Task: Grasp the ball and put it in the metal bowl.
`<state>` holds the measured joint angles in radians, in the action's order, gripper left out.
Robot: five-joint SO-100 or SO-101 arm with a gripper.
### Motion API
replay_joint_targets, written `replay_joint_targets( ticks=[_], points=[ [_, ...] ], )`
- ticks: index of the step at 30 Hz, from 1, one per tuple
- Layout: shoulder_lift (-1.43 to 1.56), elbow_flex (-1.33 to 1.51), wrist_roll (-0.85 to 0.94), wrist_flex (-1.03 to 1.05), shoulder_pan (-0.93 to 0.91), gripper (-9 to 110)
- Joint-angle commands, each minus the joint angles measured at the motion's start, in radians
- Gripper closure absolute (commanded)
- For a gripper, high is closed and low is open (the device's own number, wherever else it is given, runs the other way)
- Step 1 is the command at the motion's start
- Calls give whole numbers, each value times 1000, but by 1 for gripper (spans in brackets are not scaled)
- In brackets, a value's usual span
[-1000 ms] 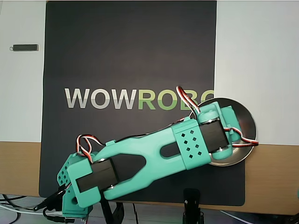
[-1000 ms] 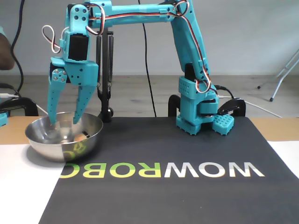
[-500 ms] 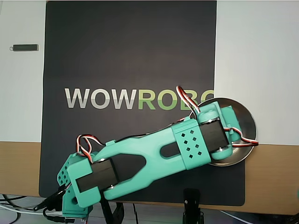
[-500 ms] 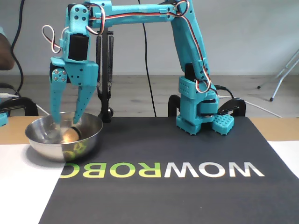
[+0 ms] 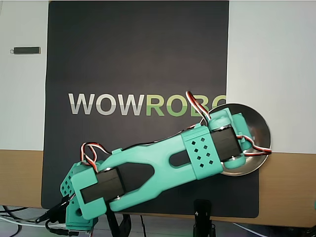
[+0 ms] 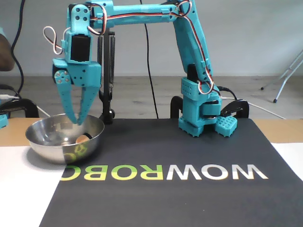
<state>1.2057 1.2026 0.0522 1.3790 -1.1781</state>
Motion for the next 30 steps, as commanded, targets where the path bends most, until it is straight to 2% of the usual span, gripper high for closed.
replay_joint_targets(
  ticks=[1,15,22,30],
  points=[
    [17,-35,0,28,17,101],
    [23,-35,-9,104,126,101],
    [124,9,-12,104,276,101],
    [330,216,-12,95,495,101]
  ],
)
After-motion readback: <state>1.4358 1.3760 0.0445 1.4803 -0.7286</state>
